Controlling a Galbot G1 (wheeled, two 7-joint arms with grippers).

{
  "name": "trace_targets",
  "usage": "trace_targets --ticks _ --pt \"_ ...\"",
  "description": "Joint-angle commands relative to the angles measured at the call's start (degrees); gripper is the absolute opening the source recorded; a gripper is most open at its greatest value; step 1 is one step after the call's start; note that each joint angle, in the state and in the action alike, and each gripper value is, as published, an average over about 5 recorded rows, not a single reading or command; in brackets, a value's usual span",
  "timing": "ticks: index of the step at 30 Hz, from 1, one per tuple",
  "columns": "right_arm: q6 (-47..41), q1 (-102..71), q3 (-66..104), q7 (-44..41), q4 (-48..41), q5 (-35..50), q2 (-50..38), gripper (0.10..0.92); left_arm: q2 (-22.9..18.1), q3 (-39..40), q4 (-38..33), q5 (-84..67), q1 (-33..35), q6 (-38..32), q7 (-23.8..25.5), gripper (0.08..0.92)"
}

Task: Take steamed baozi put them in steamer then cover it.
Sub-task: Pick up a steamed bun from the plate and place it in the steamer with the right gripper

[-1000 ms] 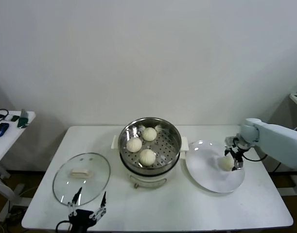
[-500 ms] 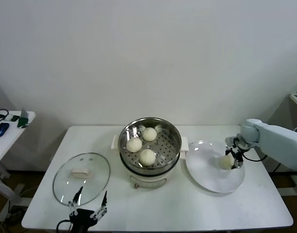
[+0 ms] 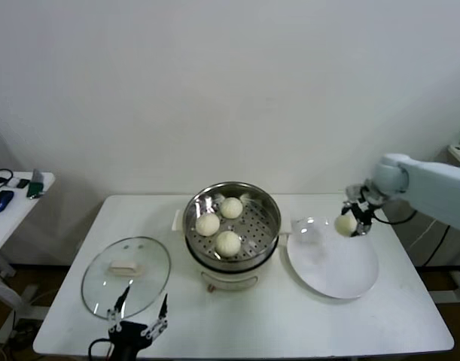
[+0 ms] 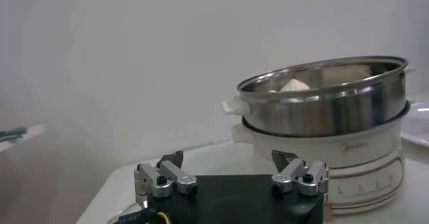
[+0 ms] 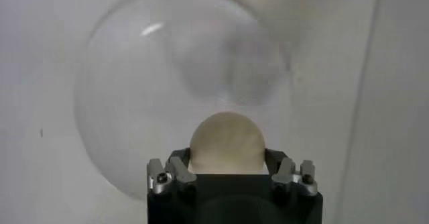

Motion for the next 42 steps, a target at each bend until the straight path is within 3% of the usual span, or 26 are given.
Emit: trace_targets --ticks 1,9,22,42 --pt "-4.43 26.18 -10.79 -0.64 16.41 19.33 6.17 0.723 0.01 0.01 0.02 -0.02 0.05 -0.03 0.01 0.823" --pt "-9.75 19.7 -5.45 3.67 17.91 27.64 14.92 0.729 0.58 0.05 -0.47 -0.74 -0.39 0.3 0.14 0.823" --pt "-10.85 2.41 -2.04 6.46 2.83 21.02 26.63 0.729 1.03 -1.25 -0.6 -2.56 -1.08 0.81 0.36 0.823" --pt "-10.67 -1.93 -2.46 7.07 1.56 15.18 26.69 0.736 0.99 -1.74 -0.21 -2.86 -1.18 1.11 0.56 0.823"
